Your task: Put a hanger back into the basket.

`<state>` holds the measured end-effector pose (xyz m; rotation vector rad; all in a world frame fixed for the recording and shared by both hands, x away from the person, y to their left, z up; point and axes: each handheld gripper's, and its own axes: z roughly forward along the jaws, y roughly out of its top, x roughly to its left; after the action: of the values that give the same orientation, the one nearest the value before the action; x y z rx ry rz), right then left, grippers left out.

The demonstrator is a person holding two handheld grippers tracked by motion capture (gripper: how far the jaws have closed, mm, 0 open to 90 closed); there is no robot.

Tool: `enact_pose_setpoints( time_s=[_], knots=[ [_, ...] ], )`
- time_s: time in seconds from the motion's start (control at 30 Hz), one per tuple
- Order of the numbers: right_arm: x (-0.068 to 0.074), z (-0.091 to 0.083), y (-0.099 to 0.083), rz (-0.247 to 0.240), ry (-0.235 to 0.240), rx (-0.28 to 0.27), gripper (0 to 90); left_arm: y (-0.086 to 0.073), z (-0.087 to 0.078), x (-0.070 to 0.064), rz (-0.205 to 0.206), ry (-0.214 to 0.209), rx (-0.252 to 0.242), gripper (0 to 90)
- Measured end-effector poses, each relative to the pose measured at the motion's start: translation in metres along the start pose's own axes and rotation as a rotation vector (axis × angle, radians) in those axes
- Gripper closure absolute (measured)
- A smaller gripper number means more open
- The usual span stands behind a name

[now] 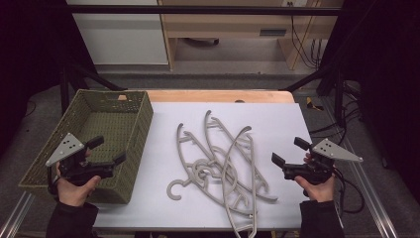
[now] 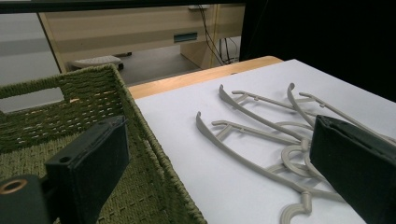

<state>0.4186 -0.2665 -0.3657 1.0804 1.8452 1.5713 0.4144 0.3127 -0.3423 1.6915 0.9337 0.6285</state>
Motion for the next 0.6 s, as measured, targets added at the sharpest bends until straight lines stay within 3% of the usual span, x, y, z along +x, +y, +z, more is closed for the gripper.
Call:
enact_pose_setpoints(
  time_s=[0.33, 0.53, 0.6],
  knots=[
    [0.007, -0.003, 0.006, -0.022, -0.023, 0.039, 0.5, -0.001, -0.002, 0.002, 0.001, -0.007, -0.015, 4.8],
    [0.026, 0.006, 0.01, -0.036, -0.014, 0.101, 1.0, -0.002, -0.001, 0.002, 0.0, -0.002, -0.011, 4.8],
    [0.033, 0.01, 0.01, -0.063, -0.016, 0.141, 1.0, -0.003, -0.001, 0.003, -0.001, -0.001, -0.006, 4.8]
  ],
)
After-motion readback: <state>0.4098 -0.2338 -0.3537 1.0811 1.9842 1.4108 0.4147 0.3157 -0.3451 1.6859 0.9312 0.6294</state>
